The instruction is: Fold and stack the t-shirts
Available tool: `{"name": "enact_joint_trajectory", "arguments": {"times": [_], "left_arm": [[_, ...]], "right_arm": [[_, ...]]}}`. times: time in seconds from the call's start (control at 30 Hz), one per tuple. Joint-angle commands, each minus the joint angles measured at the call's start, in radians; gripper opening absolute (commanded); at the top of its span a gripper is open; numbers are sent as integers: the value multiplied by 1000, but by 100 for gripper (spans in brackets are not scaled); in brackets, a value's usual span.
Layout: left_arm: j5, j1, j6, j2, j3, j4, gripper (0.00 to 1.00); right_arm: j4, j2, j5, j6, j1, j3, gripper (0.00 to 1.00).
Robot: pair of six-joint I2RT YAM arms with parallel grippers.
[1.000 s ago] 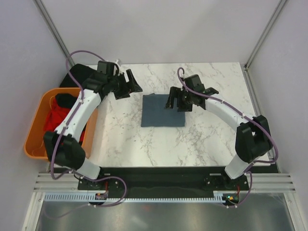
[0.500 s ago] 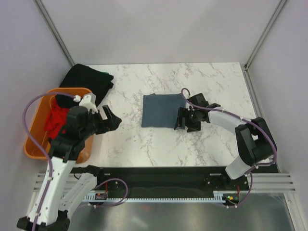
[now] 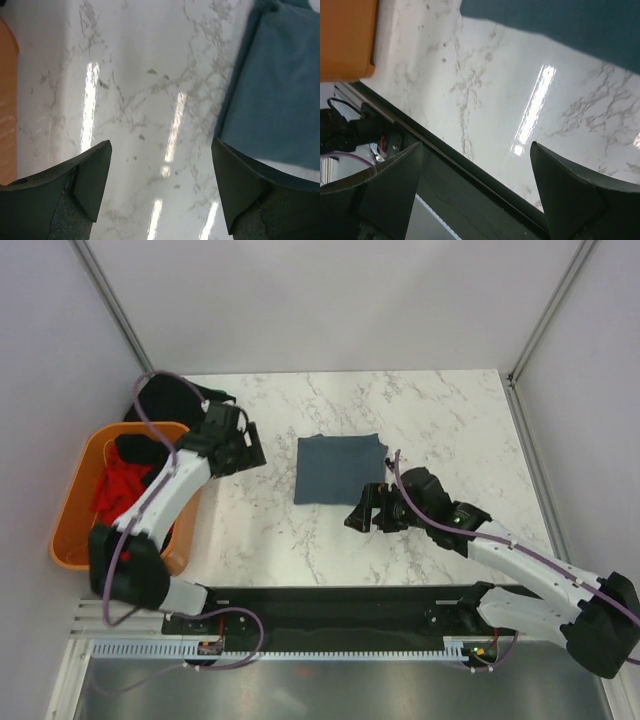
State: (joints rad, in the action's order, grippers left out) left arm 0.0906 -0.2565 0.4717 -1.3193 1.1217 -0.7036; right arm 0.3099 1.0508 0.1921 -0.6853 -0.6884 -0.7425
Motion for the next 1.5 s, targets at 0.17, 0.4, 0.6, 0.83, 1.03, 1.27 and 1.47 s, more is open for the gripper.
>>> {"name": "enact_joint_trajectory", "arguments": {"times": [0.17,0.4,0.6,0.83,1.03,1.27,1.47], "left_arm": [[245,25,-117,-578,485,44,89],[277,94,-191,-928,805,-8,88],[288,163,-229,-1129,1006,-14,86],[313,209,-280,-1308,1269,18,84],[322,232,-337,-1382,1423,55,86],[195,304,-254,-1273,1383,182,95],[-54,267,-206,-1146,1316,204,100]], "right_arm": [[-189,-67,-141,-108,-154,310,95],[-195,-156,-161,-69,-161,405,95],[-287,-187,-129,-69,-161,465,95],[-367,-59,-100,-74,-157,463,97],[-380,-9,-94,-77,-151,454,97],[-390,-28,-82,-83,-129,471,98],[-394,-17,-75,-86,-119,471,98]]}}
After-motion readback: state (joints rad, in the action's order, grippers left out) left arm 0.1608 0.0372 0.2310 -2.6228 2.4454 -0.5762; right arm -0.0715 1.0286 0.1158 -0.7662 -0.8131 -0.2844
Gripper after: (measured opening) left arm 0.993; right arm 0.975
